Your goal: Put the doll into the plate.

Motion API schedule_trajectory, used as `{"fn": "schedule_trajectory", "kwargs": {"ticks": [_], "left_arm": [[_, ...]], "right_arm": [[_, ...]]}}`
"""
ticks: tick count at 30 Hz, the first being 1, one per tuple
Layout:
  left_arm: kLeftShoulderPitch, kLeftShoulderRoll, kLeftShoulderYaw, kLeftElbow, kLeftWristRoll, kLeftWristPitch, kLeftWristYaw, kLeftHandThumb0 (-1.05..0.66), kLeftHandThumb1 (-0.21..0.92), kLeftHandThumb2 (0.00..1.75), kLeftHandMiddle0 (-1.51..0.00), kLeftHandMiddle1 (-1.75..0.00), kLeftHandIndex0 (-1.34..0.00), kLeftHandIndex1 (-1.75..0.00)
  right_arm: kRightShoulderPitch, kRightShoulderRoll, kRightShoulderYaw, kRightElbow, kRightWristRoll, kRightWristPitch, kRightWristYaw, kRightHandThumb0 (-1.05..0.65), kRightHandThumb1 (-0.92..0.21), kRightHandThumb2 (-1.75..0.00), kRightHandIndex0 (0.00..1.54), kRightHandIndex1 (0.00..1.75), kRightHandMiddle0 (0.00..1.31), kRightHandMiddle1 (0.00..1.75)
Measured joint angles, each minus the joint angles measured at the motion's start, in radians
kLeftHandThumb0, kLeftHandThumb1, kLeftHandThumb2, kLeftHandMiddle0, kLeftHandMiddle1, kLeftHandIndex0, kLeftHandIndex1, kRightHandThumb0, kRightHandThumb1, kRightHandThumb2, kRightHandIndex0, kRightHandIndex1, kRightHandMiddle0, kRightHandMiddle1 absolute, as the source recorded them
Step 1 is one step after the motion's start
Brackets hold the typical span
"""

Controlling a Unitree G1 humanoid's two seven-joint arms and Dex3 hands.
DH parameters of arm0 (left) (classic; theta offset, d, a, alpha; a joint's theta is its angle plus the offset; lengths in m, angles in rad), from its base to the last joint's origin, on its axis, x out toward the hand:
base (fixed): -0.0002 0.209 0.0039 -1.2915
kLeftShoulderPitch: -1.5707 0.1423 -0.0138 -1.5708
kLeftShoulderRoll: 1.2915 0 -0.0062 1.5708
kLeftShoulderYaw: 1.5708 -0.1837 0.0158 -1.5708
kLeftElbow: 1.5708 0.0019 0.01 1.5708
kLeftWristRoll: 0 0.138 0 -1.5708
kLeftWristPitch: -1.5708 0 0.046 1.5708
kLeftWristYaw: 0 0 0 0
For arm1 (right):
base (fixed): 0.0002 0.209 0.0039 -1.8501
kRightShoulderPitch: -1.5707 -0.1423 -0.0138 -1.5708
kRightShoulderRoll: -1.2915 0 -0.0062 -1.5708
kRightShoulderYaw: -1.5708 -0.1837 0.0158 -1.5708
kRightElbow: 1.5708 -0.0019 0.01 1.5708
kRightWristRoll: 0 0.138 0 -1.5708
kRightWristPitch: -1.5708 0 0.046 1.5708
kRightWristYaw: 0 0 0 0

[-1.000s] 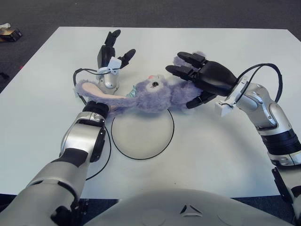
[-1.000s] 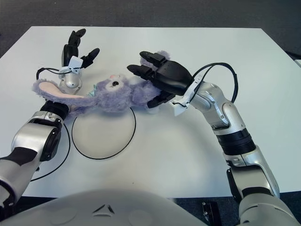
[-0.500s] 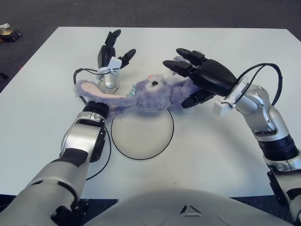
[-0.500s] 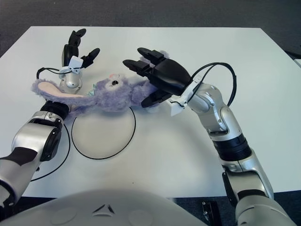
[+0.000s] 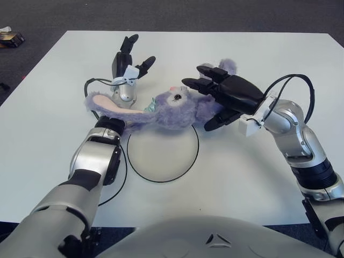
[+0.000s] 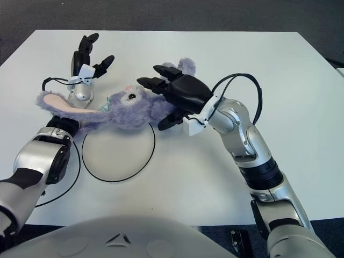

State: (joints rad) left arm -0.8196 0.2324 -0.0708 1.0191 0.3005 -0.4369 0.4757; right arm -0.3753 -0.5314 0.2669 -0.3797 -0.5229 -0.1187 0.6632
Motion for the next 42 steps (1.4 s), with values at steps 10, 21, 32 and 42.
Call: {"fn": "schedule_trajectory", "kwargs": {"ticks": [10,21,32,42], "left_arm": [[0.0,-0.001,0.0,0.001,0.0,0.0,0.0,-0.47,0.92,0.22,-0.54,0.0,-0.39,-0.42],[0.0,-0.002,0.001,-0.002,0.001,0.0,0.001,-0.45,0.92,0.22,-0.54,0.0,-0.39,-0.42],[0.0,-0.002,0.001,-0.008,0.001,0.0,0.004,-0.44,0.92,0.22,-0.54,0.0,-0.39,-0.42],[0.0,-0.002,0.001,-0.015,0.002,0.0,0.007,-0.44,0.92,0.21,-0.55,0.0,-0.39,-0.42]], "right_arm": [[-0.002,-0.002,0.035,0.075,-0.035,-0.007,-0.02,-0.74,-0.92,-0.15,0.03,0.01,0.17,0.01],[-0.035,-0.001,0.07,0.208,-0.079,-0.065,-0.107,-0.76,-0.92,-0.14,0.09,0.03,0.19,0.02],[-0.046,-0.001,0.086,0.271,-0.131,-0.084,-0.174,-0.76,-0.92,-0.13,0.13,0.03,0.22,0.03],[-0.039,0.03,0.127,0.245,-0.34,0.06,-0.229,-0.6,-0.92,-0.04,0.4,0.05,0.53,0.1]]}}
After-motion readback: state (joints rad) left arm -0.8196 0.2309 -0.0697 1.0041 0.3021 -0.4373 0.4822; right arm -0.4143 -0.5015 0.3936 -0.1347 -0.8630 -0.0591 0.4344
